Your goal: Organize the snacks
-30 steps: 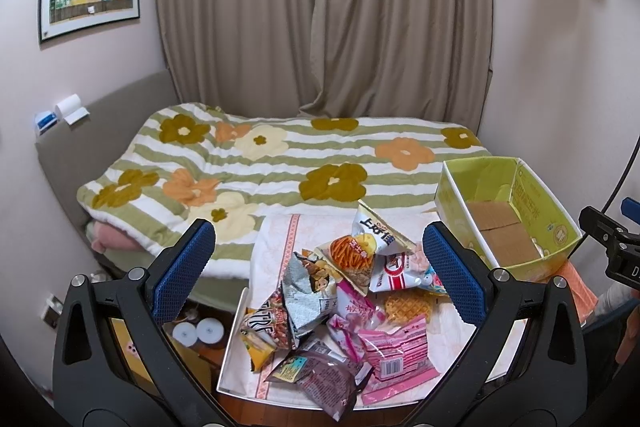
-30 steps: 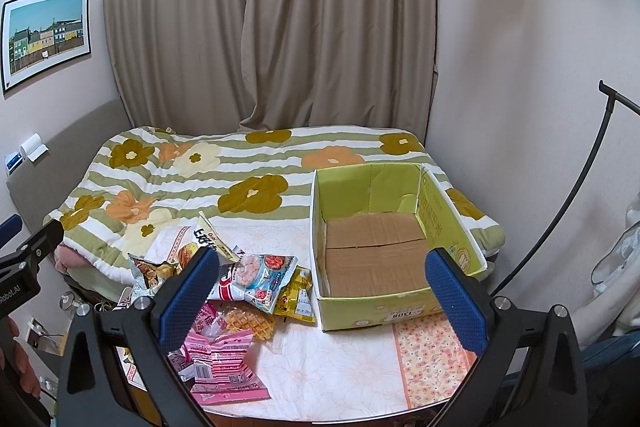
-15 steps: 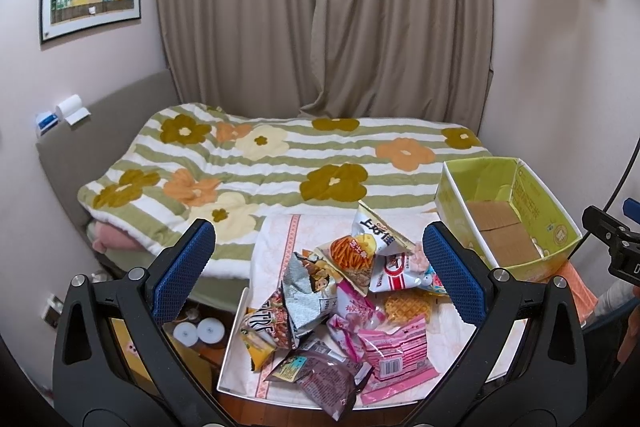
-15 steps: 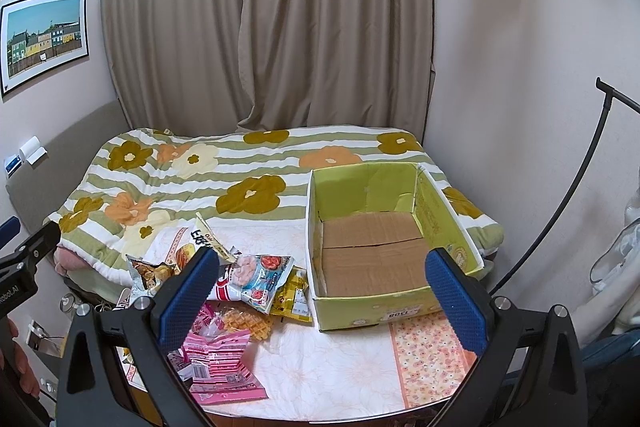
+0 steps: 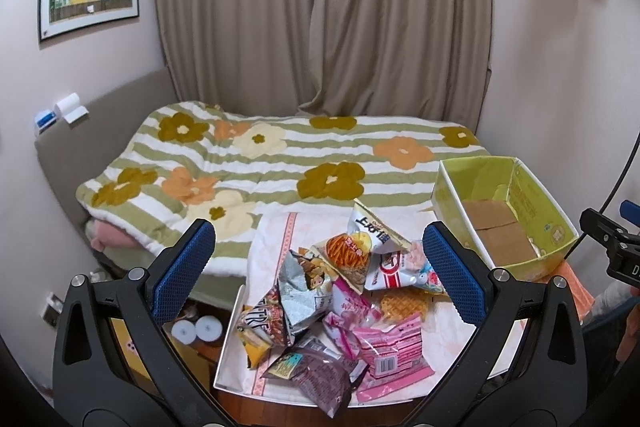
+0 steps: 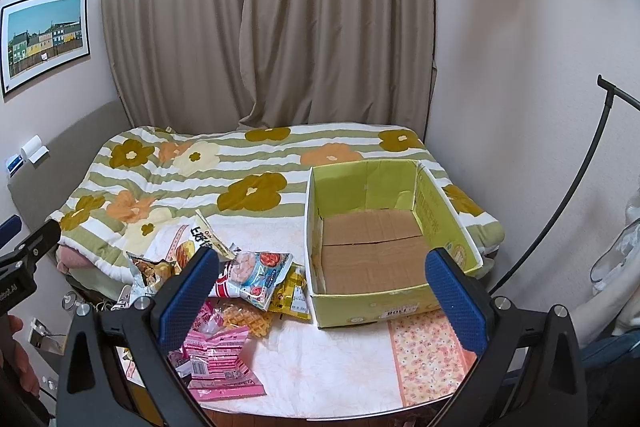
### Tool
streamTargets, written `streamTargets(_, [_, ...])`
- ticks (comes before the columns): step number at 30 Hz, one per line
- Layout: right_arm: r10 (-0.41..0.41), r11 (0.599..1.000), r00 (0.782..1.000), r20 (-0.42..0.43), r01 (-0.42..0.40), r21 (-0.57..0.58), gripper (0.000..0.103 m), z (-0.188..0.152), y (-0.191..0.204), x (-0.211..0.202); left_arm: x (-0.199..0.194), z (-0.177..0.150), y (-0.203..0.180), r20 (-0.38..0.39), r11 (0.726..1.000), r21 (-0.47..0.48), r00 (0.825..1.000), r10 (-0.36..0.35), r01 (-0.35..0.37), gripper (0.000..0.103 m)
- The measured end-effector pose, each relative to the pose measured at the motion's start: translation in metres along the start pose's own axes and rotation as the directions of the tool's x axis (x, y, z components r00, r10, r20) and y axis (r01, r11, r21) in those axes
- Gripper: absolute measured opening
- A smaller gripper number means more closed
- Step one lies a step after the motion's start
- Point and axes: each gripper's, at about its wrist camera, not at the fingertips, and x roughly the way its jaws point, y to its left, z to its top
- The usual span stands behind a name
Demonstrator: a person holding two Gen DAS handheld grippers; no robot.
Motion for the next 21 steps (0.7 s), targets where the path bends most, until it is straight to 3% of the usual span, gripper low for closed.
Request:
streamTargets(7, [0.076, 0.997, 0.994, -0.08, -0.078, -0.019, 0.103, -0.018, -0.001, 0.016, 0.018, -0.009, 0.006, -0.083, 0.999, 0.008, 0.995, 0.051, -0.051, 0.103])
streamTargets(11, [0.151, 0.987, 0.976, -0.158, -0.156, -0.023, 0.103, -0.037, 0.007, 0.041, 0.037, -0.025, 0.008, -0.15, 0.999, 0.018, 0.988, 0.039, -0.037, 0.103])
streamTargets(14, [0.2, 0.979, 0.954, -0.222, -0.206, -0.006, 0.103, -0.054, 0.015, 0.065, 0.058, -0.039, 0.01, -0.218, 1.0, 0.013, 0.976, -0.005, 0.008, 0.103])
streamTargets(21, [0.317, 0.946, 0.869, -0.381, -0.316, 0.065, 0.103, -0.103, 0.046, 0.117, 0.124, -0.065, 0.019, -0.344, 0.997, 0.027, 0.937, -0.063, 0.077, 0.103])
